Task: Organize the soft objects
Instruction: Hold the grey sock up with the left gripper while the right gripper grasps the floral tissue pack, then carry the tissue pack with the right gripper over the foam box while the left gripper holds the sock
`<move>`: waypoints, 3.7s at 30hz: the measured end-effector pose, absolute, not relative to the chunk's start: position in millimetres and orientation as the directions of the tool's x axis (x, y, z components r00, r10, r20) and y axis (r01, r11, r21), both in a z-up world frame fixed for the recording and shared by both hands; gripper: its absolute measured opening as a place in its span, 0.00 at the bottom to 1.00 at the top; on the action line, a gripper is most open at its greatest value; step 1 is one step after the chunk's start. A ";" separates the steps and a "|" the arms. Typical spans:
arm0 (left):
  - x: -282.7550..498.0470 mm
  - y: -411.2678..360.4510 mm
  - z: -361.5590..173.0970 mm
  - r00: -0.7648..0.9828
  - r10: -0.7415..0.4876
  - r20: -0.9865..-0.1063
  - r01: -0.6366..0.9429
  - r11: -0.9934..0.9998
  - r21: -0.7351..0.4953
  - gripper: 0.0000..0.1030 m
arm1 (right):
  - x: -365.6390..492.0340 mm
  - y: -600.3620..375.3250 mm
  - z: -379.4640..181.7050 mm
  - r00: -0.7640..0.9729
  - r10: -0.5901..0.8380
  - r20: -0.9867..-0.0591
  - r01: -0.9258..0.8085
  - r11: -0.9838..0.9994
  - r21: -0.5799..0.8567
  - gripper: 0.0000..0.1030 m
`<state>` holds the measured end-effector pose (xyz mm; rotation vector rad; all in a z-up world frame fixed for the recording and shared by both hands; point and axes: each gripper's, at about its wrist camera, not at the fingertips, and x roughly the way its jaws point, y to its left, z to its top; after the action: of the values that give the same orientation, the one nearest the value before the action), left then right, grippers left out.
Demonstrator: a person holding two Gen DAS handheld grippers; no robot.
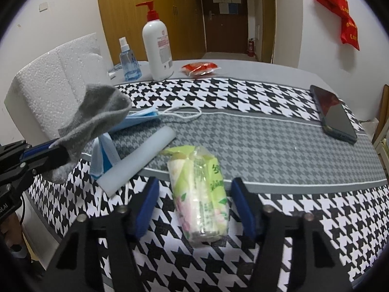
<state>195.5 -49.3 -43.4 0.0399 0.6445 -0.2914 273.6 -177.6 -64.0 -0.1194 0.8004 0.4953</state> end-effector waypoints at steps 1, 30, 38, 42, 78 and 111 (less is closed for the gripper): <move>195.5 -49.2 -43.3 0.761 -0.256 -0.597 0.281 0.958 -0.053 0.10 | 274.0 -177.0 -64.4 0.584 0.381 -0.717 -0.472 0.878 0.082 0.51; 147.6 -42.6 -9.1 0.820 -0.258 -0.510 0.288 0.957 -0.022 0.10 | 221.9 -191.8 -14.4 0.682 0.403 -0.610 -0.453 0.888 0.079 0.36; 131.7 -39.8 2.1 0.836 -0.258 -0.485 0.287 0.958 -0.014 0.10 | 198.9 -191.9 1.3 0.709 0.417 -0.569 -0.460 0.885 0.075 0.36; 125.7 -38.5 7.7 0.846 -0.251 -0.471 0.280 0.960 -0.008 0.10 | 190.7 -192.1 7.5 0.718 0.421 -0.554 -0.462 0.884 0.073 0.36; 87.4 6.9 40.2 0.930 -0.103 -0.354 0.123 0.992 0.035 0.10 | 165.5 -163.0 50.4 0.736 0.525 -0.427 -0.559 0.828 0.055 0.36; 49.8 98.3 38.9 0.918 0.178 -0.355 -0.190 0.982 -0.001 0.10 | 192.4 -49.7 82.5 0.596 0.697 -0.399 -0.753 0.657 0.022 0.36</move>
<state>49.8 98.3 38.9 -0.0355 0.3621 0.1894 192.4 -49.7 82.5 -0.1549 0.3943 0.8455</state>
